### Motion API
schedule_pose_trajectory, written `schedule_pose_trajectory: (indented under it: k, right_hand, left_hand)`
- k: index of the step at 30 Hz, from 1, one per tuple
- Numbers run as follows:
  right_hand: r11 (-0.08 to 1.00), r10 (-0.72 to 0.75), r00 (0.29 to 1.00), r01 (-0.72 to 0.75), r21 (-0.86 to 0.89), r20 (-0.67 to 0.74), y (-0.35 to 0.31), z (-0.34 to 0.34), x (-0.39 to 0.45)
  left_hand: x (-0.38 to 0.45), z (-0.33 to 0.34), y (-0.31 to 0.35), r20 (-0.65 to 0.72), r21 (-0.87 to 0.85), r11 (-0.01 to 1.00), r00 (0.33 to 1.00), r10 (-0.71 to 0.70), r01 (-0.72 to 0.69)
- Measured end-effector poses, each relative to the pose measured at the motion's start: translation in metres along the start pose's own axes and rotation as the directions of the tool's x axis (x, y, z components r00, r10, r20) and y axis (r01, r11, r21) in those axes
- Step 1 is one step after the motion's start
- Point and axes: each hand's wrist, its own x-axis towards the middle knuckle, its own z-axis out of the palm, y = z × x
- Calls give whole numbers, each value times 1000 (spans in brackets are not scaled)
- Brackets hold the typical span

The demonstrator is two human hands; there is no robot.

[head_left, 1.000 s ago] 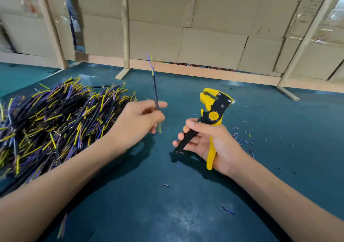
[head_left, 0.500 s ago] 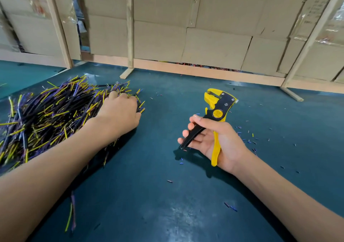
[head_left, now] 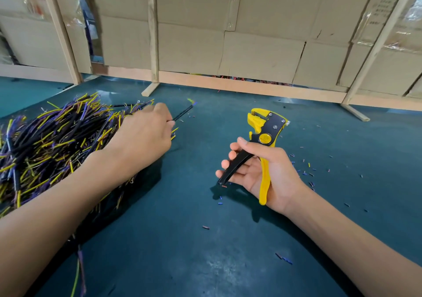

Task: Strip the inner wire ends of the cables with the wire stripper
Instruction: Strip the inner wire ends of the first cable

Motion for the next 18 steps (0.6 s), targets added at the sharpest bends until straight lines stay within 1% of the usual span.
schedule_pose_trajectory:
  k: [1, 3, 5, 8, 10, 12, 18]
  right_hand:
    - [1000, -2, 1000, 2, 13, -7, -1, -1, 0]
    - [999, -19, 1000, 20, 37, -23, -2, -2, -1]
    - [997, -57, 998, 58, 58, -30, -4, -2, -3]
    - [990, -127, 991, 129, 62, -37, -6, -4, -4]
    - [987, -154, 988, 155, 40, -32, -6, -6, -4]
    - [986, -164, 986, 165, 17, -18, -7, -7, -4]
    - [982, -188, 982, 188, 18, -1, -4, -8, -2]
  left_hand:
    - [-4, -2, 4, -17, -76, 993, 996, 86, -87]
    - [-15, -4, 13, -47, -181, 941, 958, 281, -285]
    - [-22, -6, 20, -43, -195, 887, 907, 418, -418]
    - [-26, -6, 26, -33, -154, 827, 839, 543, -541]
    - [-27, -6, 27, -40, -145, 802, 813, 581, -580]
    - [-28, -6, 27, -49, -140, 791, 802, 595, -595]
    - [-29, -4, 22, -4, -219, 797, 818, 576, -562]
